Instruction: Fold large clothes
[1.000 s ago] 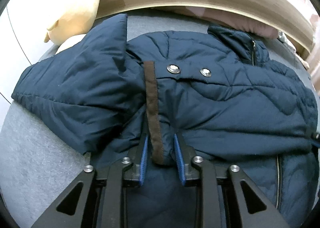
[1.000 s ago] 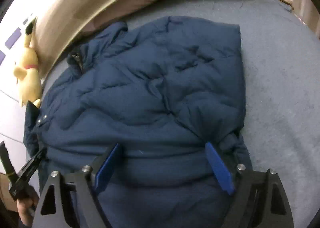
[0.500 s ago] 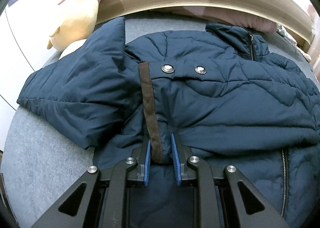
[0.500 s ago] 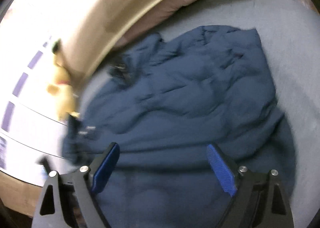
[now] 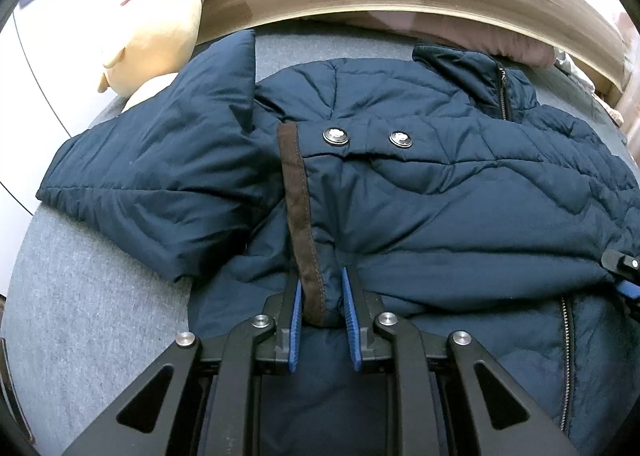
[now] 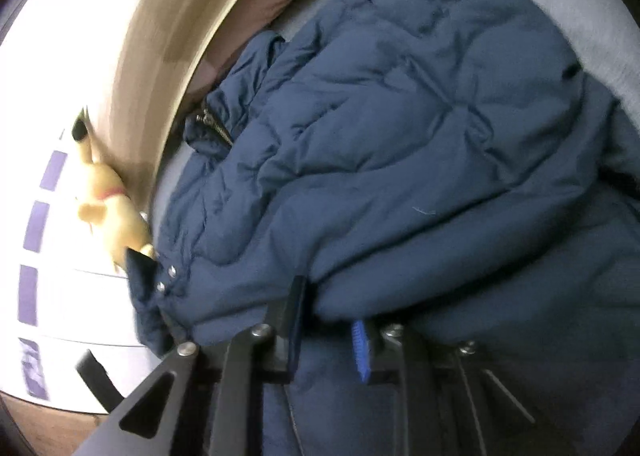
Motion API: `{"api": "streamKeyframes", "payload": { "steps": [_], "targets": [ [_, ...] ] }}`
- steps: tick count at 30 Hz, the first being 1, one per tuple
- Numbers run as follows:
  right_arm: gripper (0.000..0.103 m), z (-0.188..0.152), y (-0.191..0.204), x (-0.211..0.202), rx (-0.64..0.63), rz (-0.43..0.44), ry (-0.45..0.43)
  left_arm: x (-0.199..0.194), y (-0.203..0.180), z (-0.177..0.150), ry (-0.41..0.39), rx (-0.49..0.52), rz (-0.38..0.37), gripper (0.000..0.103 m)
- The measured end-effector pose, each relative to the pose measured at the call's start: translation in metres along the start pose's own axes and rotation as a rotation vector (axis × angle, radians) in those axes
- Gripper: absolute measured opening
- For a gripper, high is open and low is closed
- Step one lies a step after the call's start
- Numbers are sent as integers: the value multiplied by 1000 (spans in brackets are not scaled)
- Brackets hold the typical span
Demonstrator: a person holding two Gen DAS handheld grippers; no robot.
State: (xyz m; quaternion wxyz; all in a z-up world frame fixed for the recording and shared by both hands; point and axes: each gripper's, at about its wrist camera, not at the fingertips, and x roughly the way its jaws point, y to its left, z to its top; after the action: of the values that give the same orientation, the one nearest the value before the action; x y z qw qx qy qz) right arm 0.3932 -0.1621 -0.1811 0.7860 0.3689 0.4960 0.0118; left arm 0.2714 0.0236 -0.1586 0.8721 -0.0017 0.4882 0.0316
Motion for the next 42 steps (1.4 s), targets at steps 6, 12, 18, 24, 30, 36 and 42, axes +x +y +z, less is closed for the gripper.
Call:
{"api": "streamKeyframes", "payload": {
  "steps": [6, 12, 18, 24, 30, 36, 42],
  "targets": [
    [88, -11, 56, -46, -227, 1, -77, -4, 3, -2, -7, 3, -10, 22],
    [88, 3, 92, -16, -414, -133, -159, -4, 5, -4, 6, 4, -15, 23],
    [89, 7, 82, 26, -444, -223, -35, -2, 2, -3, 0, 29, -4, 28],
    [91, 27, 99, 36, -465, -274, -89, -30, 10, -4, -49, 40, 25, 63],
    [94, 16, 104, 61, -550, -392, -56, -72, 38, -15, -139, 56, 69, 70],
    [99, 11, 106, 67, -549, -422, -55, -98, 90, -19, -211, 10, 249, 70],
    [103, 8, 103, 64, -550, -440, -73, -96, 144, -18, -162, -66, 311, 70]
  ]
}}
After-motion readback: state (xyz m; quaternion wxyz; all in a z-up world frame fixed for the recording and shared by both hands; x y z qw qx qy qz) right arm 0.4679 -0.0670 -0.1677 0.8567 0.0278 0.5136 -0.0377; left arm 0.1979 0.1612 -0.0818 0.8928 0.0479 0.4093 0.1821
